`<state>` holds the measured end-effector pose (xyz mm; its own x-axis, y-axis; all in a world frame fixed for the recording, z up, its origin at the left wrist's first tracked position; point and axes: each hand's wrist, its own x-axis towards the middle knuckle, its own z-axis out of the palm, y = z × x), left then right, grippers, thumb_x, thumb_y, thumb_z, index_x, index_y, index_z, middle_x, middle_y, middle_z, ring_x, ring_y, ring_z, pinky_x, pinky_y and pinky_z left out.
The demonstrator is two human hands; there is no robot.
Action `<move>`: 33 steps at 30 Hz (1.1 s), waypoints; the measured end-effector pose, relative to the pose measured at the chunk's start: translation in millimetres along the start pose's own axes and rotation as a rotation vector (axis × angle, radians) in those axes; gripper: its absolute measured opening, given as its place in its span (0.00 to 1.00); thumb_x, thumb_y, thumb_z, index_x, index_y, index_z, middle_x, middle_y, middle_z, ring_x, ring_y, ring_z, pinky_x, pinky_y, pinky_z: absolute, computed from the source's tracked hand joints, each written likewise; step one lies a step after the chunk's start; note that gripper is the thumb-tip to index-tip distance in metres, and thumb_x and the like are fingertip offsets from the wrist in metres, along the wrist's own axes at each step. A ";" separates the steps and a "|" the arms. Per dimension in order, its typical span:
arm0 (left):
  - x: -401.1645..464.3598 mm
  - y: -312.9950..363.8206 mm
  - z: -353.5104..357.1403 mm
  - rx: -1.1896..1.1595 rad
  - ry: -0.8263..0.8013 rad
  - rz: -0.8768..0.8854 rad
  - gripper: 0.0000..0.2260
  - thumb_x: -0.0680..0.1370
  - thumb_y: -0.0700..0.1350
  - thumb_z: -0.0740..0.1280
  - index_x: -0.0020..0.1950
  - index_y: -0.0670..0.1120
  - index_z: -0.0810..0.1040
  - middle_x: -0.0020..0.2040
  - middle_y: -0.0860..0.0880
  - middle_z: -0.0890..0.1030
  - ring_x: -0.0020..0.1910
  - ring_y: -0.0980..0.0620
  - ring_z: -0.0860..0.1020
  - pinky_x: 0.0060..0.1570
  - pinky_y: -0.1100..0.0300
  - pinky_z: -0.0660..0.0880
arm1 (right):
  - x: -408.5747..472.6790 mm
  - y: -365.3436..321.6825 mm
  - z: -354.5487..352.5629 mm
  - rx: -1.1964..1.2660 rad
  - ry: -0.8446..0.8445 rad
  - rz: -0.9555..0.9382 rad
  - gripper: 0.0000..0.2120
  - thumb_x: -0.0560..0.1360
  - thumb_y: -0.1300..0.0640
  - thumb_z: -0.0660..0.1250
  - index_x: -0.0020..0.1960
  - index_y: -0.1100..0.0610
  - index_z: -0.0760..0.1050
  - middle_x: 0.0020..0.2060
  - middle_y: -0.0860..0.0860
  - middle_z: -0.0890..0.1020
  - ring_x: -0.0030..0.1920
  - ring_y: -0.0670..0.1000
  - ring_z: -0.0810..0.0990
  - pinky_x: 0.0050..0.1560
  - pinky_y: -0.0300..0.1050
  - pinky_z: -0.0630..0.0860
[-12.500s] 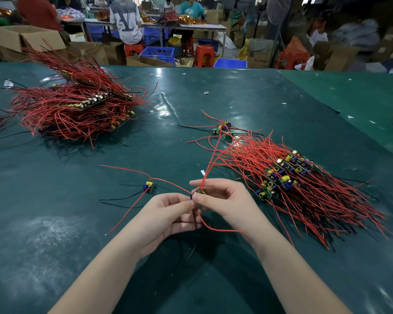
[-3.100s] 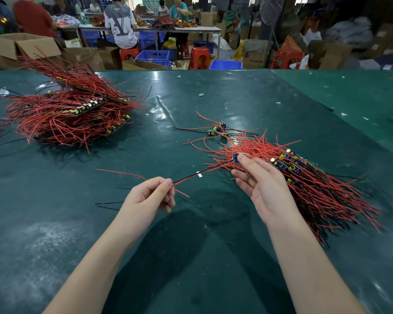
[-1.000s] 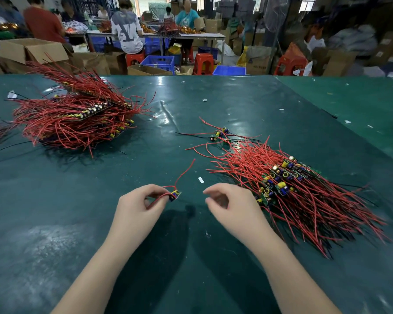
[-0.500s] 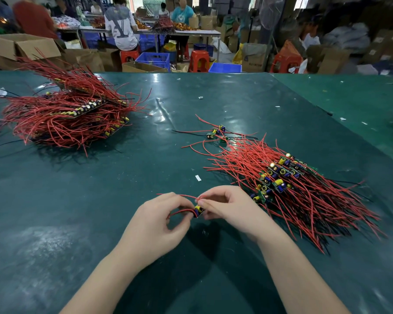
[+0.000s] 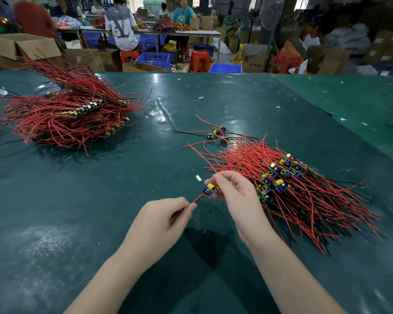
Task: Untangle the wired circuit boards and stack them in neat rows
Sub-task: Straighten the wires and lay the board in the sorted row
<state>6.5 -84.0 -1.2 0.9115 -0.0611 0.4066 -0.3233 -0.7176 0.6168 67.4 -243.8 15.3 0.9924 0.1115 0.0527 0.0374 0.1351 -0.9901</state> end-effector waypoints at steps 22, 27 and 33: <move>-1.8 -8.7 -4.6 0.215 -0.076 -0.003 0.08 0.78 0.56 0.64 0.46 0.55 0.79 0.36 0.59 0.74 0.37 0.58 0.72 0.39 0.60 0.72 | 2.7 0.2 -5.5 0.250 0.032 0.171 0.06 0.75 0.67 0.67 0.43 0.58 0.77 0.42 0.54 0.82 0.41 0.48 0.82 0.41 0.38 0.79; 1.1 -8.0 -9.0 0.186 -0.063 -0.010 0.17 0.74 0.59 0.65 0.60 0.54 0.78 0.47 0.60 0.79 0.49 0.59 0.77 0.52 0.61 0.73 | -3.2 2.8 2.1 0.176 -0.056 0.108 0.08 0.74 0.71 0.67 0.43 0.59 0.77 0.39 0.53 0.83 0.42 0.50 0.82 0.43 0.41 0.80; 5.2 -0.1 -4.8 -0.474 0.009 -0.339 0.03 0.75 0.45 0.71 0.48 0.52 0.82 0.44 0.55 0.85 0.45 0.57 0.83 0.46 0.68 0.76 | -8.7 2.7 8.5 0.169 -0.186 0.096 0.09 0.73 0.72 0.68 0.41 0.59 0.78 0.36 0.52 0.82 0.40 0.49 0.82 0.45 0.41 0.80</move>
<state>10.0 -80.9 4.1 0.9824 0.1255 0.1386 -0.0944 -0.3072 0.9469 57.8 -236.0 13.3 0.9511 0.3088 -0.0024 -0.0920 0.2758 -0.9568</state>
